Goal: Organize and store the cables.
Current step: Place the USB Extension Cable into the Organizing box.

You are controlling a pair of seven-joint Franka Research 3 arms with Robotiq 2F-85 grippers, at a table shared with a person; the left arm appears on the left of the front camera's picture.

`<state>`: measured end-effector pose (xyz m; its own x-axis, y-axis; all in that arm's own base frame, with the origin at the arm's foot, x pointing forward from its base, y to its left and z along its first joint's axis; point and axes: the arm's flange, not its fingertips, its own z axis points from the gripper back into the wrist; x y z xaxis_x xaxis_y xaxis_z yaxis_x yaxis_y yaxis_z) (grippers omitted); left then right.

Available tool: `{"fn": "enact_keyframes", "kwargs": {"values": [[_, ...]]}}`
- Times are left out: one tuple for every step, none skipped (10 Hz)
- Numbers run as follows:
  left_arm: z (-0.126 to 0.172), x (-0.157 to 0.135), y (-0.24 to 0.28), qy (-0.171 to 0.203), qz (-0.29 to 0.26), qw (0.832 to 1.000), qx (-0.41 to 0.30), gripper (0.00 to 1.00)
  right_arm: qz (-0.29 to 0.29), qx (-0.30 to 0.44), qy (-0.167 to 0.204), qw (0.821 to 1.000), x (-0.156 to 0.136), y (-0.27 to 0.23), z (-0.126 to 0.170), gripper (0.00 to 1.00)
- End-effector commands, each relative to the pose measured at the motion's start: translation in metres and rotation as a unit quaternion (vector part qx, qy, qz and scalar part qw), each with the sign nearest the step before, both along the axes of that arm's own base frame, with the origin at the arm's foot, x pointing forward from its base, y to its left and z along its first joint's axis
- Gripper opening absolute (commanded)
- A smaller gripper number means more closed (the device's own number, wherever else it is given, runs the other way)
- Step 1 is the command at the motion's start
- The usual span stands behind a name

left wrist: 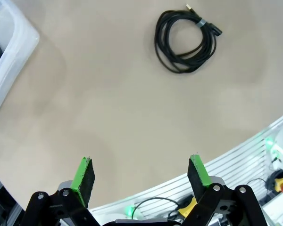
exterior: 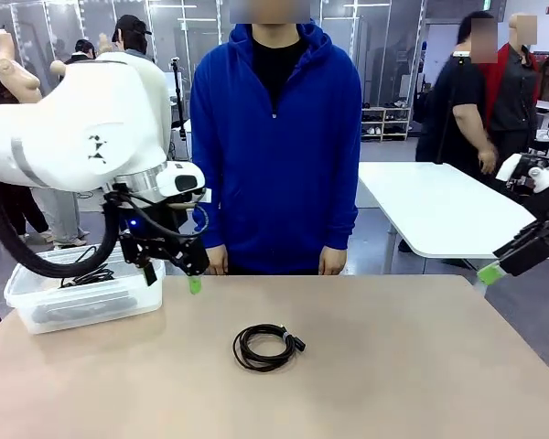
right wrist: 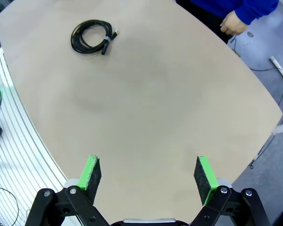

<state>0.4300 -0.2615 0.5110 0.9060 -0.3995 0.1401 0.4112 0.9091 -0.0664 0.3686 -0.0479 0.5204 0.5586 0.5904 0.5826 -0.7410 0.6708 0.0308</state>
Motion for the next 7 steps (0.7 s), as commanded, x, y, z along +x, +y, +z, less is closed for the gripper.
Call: {"fn": "enact_keyframes", "kwargs": {"values": [[0.0093,0.0049,-0.0001,-0.006,-0.008,1.000,-0.002,1.00,-0.001,0.004,0.005,1.000,-0.0081,0.0014,-0.0069,1.00],[0.0000,0.0000,0.0000,0.000,0.000,1.000,0.000,1.00,0.000,0.000,0.000,1.000,0.0000,0.0000,0.0000,1.00],[0.0000,0.0000,0.0000,0.000,0.000,1.000,0.000,1.00,0.000,0.000,0.000,1.000,0.0000,0.0000,0.0000,1.00],[0.0000,0.0000,0.0000,0.000,0.000,1.000,0.000,1.00,0.000,0.000,0.000,1.000,0.0000,0.0000,0.0000,1.00],[0.0000,0.0000,0.0000,0.000,0.000,1.000,0.000,1.00,0.000,0.000,0.000,1.000,0.0000,0.0000,0.0000,1.00],[0.0000,0.0000,0.0000,0.000,0.000,1.000,0.000,1.00,0.000,0.000,0.000,1.000,0.0000,0.0000,0.0000,1.00],[0.0000,0.0000,0.0000,0.000,0.000,1.000,0.000,1.00,0.000,0.000,0.000,1.000,0.0000,0.0000,0.0000,1.00]]}}
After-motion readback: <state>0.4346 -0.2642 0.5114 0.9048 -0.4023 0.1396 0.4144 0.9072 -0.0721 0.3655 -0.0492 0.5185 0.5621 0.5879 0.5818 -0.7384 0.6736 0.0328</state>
